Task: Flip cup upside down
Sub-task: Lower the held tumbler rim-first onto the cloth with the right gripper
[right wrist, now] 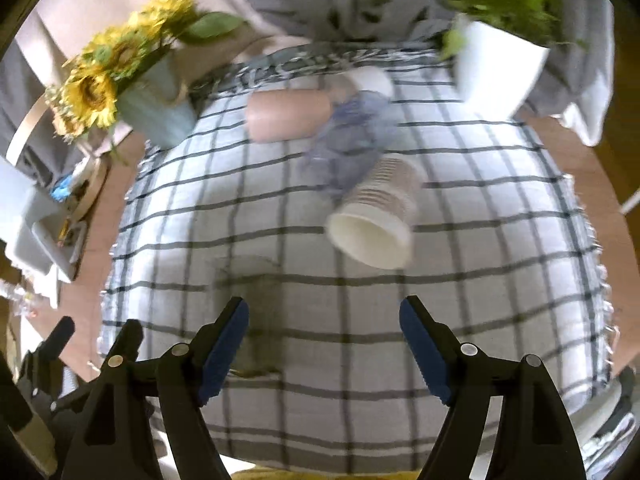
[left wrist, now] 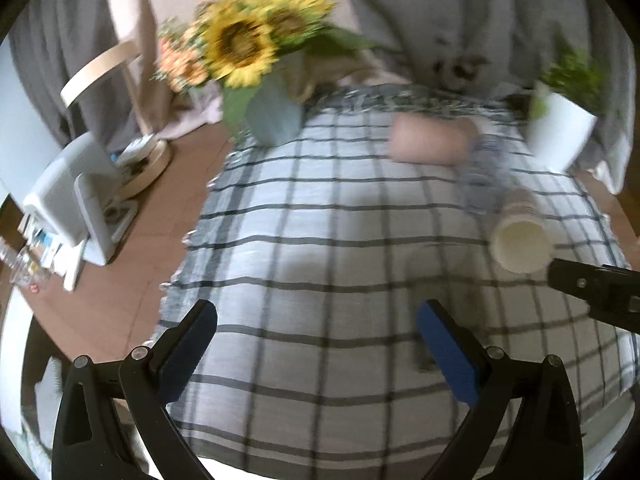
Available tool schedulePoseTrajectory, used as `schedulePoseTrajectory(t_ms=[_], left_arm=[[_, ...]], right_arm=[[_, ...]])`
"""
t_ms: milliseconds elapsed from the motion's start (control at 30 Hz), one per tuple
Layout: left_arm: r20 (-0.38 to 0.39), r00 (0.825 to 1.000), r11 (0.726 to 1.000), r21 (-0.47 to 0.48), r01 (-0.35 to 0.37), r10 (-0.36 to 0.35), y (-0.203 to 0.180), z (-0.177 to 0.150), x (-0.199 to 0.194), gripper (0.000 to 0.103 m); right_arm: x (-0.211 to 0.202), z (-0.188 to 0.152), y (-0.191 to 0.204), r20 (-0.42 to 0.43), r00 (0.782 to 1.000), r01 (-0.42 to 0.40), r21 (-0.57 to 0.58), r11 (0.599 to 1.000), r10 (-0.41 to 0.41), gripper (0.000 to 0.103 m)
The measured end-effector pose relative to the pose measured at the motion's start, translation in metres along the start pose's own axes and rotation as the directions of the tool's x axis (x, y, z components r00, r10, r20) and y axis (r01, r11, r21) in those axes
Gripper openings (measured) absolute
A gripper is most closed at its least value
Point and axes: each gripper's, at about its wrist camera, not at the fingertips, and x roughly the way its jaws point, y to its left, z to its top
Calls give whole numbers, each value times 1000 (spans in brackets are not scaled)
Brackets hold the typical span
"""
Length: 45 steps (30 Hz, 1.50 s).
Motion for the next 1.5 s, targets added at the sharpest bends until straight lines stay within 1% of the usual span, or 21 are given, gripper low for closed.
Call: schedulePoseTrajectory(t_ms=[100,200,333,433,500,567,633,767,833,867,933,1000,1033,1167,1267,1500], left_arm=[[32,999,999,33,33,-34,-20,-10,-5,102],[57,998,997,66,37,-41,-40,-22,-5,102],[52,996,996,63,65,-68,-61,-35,7,102],[49,997,997,48,55,-57,-76,-46,18,102],[47,998,998,36,45,-47,-83,-50,27,97],[45,998,999,14,31,-32,-88,-53,36,96],[40,999,1000,-9,28,-27,-89,-55,42,93],[56,998,999,-50,14,-11,-90,-54,50,91],[62,998,998,-57,6,-2,-90,-54,52,84],[59,998,998,-57,3,0,-91,-54,53,78],[52,999,999,-55,-3,5,-93,-53,56,73],[48,999,998,-56,-8,11,-93,-52,57,62],[46,999,998,-58,-2,4,-93,-52,57,60],[28,1000,998,-56,0,2,-94,-48,55,59],[13,1000,998,-66,14,-14,-92,-45,51,59],[8,1000,996,-82,18,-17,-83,-36,37,59]], right_arm=[[-1,-7,-18,-20,999,30,6,1000,-30,78],[1,-14,-34,-39,998,57,6,998,-56,78],[-2,-22,-53,-36,995,94,0,996,-94,78],[1,-26,-61,-56,992,115,-21,993,-116,78],[4,-29,-66,-68,989,128,-30,991,-130,78],[8,-31,-71,-81,987,138,-43,989,-141,78],[13,-34,-75,-96,984,148,-57,987,-153,78],[19,-38,-80,-116,980,153,-83,985,-162,78],[21,-39,-80,-123,980,148,-92,985,-159,78],[21,-40,-81,-126,979,147,-96,985,-158,78],[22,-40,-82,-126,980,144,-101,984,-156,78],[21,-40,-83,-124,980,142,-102,985,-154,78],[21,-40,-82,-125,980,143,-101,985,-155,78],[20,-39,-85,-123,981,135,-99,986,-147,78],[19,-36,-85,-118,984,125,-98,987,-136,78],[13,-29,-81,-96,991,89,-84,992,-97,78]])
